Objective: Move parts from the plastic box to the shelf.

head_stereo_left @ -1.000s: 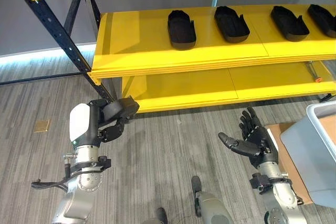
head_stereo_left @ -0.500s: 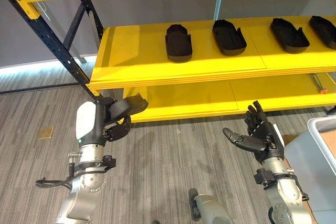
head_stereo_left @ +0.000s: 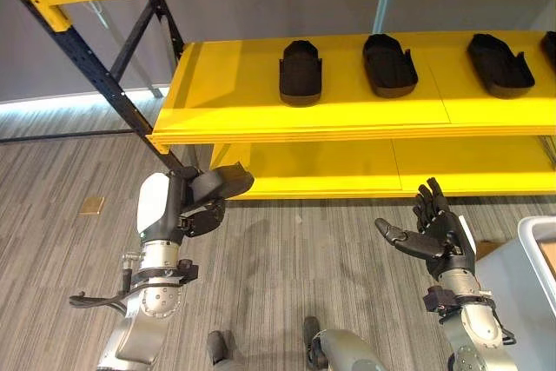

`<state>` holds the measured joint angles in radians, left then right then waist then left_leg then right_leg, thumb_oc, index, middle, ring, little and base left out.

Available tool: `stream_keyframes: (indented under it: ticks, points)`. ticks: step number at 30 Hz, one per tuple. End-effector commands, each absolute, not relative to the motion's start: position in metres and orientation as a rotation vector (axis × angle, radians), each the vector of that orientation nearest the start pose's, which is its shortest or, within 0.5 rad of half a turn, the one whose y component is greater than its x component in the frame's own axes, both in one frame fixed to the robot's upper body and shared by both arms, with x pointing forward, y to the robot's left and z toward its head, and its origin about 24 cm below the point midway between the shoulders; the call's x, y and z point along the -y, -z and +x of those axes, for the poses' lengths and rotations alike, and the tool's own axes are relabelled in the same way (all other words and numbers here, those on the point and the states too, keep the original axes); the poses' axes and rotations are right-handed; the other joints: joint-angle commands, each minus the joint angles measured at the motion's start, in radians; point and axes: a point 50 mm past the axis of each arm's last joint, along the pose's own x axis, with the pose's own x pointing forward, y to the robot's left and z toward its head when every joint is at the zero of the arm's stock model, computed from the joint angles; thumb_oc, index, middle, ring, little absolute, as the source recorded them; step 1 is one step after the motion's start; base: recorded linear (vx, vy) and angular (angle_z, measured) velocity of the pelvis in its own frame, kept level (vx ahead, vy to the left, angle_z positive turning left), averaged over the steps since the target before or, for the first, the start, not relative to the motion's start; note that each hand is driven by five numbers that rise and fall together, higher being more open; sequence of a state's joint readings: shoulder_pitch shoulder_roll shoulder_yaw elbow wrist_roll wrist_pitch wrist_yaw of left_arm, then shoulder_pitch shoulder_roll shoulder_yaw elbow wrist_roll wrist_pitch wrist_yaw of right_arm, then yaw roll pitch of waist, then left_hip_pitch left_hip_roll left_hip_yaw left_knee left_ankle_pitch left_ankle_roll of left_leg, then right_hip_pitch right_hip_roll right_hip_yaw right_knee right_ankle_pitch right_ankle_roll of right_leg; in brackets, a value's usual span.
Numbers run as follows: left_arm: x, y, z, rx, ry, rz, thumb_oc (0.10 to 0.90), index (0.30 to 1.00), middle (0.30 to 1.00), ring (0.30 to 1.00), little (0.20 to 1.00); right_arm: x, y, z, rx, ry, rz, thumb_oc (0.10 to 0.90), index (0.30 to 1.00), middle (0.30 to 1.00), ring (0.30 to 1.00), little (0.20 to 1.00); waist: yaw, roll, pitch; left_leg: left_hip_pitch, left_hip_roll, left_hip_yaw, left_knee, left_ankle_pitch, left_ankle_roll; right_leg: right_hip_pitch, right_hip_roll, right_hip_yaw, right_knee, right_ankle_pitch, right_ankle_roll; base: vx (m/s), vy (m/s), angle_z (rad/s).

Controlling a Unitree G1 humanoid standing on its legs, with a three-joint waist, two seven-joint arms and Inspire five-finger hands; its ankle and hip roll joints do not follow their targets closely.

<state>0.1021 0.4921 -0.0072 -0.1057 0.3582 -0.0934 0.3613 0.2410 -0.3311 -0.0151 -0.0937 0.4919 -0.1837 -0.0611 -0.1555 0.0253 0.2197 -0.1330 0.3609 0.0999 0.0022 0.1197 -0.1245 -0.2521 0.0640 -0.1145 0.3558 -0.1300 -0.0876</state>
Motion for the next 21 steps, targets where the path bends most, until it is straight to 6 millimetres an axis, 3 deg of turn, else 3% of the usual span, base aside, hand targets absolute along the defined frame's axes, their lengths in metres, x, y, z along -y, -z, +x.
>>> stream_keyframes:
  ticks: [1,3,5,6,7,10,16,21]
  points:
    - [-0.231,-0.149,0.231,0.609,-0.365,0.787,0.4,0.3,0.3,0.3,0.3,0.231,-0.082,0.203,0.283,0.095,0.117,0.9,1.0,1.0,1.0,1.0,-0.015,0.01,-0.036,0.022,0.023,0.039,-0.008,0.074,-0.036,0.123,-0.162,0.083,-0.02,-0.053,0.156,0.09,0.102,-0.28]
    - [-0.231,-0.151,0.231,0.614,-0.361,0.791,0.4,0.3,0.3,0.3,0.3,0.23,-0.081,0.203,0.278,0.094,0.124,0.9,1.0,1.0,1.0,1.0,-0.014,0.001,-0.04,0.013,0.017,0.04,0.048,0.047,-0.035,0.139,-0.175,0.086,-0.032,-0.05,0.16,0.13,0.141,-0.14]
    - [-0.234,-0.153,0.231,0.619,-0.379,0.793,0.4,0.3,0.3,0.3,0.3,0.229,-0.079,0.202,0.264,0.09,0.127,0.9,1.0,1.0,1.0,1.0,-0.015,-0.011,-0.05,0.017,0.0,0.059,0.146,-0.029,-0.033,0.181,-0.21,0.108,-0.075,-0.035,0.176,0.15,0.183,-0.23]
    - [-0.234,-0.153,0.231,0.619,-0.379,0.793,0.4,0.3,0.3,0.3,0.3,0.229,-0.079,0.202,0.264,0.09,0.127,0.9,1.0,1.0,1.0,1.0,-0.014,-0.011,-0.05,0.016,0.001,0.06,0.146,-0.029,-0.033,0.181,-0.209,0.109,-0.076,-0.034,0.176,0.1,0.198,-0.2]
    - [-0.235,-0.154,0.232,0.621,-0.392,0.79,0.4,0.3,0.3,0.3,0.3,0.226,-0.079,0.204,0.262,0.083,0.132,0.9,1.0,1.0,1.0,1.0,-0.015,-0.013,-0.053,0.022,-0.018,0.056,0.188,-0.08,-0.024,0.196,-0.229,0.135,-0.1,-0.022,0.189,0.08,0.19,-0.27]
    - [-0.238,-0.157,0.232,0.628,-0.399,0.806,0.4,0.3,0.3,0.3,0.3,0.226,-0.078,0.204,0.254,0.088,0.135,0.9,1.0,1.0,1.0,1.0,-0.023,-0.02,-0.066,0.031,-0.021,0.093,0.248,-0.129,-0.015,0.208,-0.251,0.156,-0.124,-0.008,0.205,0.08,0.164,-0.43]
    - [-0.239,-0.164,0.234,0.656,-0.411,0.808,0.4,0.3,0.3,0.3,0.3,0.223,-0.073,0.206,0.231,0.082,0.149,0.9,1.0,1.0,1.0,1.0,-0.032,-0.035,-0.085,0.056,-0.037,0.142,0.294,-0.192,0.004,0.224,-0.284,0.195,-0.168,0.02,0.23,0.06,0.124,-0.19]
    - [-0.24,-0.167,0.234,0.661,-0.417,0.807,0.4,0.3,0.3,0.3,0.3,0.221,-0.07,0.205,0.217,0.082,0.158,0.9,1.0,1.0,1.0,1.0,-0.037,-0.046,-0.1,0.068,-0.05,0.158,0.299,-0.208,0.012,0.231,-0.299,0.206,-0.199,0.045,0.241,0.04,0.058,-0.13]
